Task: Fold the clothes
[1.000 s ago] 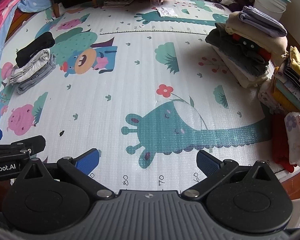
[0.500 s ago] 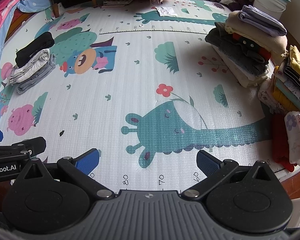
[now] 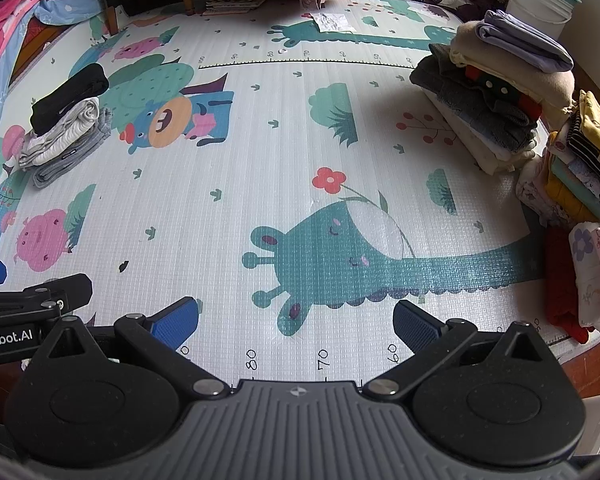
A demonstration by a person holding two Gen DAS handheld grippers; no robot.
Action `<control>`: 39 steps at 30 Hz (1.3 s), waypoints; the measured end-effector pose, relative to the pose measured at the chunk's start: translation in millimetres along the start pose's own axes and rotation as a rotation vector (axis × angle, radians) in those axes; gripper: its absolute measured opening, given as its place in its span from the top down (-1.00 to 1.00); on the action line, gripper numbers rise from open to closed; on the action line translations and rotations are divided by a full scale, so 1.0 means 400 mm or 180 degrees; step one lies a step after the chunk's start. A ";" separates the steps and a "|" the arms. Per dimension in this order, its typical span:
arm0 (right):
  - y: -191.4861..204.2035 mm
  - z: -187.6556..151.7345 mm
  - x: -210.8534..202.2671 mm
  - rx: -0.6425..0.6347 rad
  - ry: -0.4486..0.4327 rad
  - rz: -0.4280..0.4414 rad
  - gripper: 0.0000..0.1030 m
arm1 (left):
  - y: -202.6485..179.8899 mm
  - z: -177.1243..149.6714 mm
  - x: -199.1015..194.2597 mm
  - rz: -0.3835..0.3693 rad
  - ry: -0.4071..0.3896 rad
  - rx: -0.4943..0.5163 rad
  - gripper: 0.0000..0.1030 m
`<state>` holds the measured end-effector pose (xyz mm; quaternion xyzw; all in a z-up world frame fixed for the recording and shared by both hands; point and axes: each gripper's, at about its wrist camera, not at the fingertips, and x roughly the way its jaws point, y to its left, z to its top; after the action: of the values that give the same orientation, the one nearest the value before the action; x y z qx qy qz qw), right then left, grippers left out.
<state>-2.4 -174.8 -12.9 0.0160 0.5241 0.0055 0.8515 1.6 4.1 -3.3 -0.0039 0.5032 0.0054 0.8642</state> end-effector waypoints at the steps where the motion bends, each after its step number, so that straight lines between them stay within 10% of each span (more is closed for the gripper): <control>1: 0.000 0.000 0.000 0.0000 0.0001 0.0000 -0.99 | 0.003 0.000 0.000 -0.0003 0.0001 -0.0002 -0.99; 27: -0.002 0.006 0.004 0.0003 0.0040 -0.0004 -0.99 | 0.012 0.002 0.008 -0.0045 0.0077 -0.0044 -0.99; 39: 0.001 0.112 -0.041 0.0155 0.0122 0.0725 -0.99 | 0.120 0.111 -0.054 -0.0273 0.0027 -0.0410 -0.99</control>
<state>30.3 -175.7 21.8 0.0961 0.5351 0.0898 0.8345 28.7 52.4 37.4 -0.0810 0.5047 0.0008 0.8595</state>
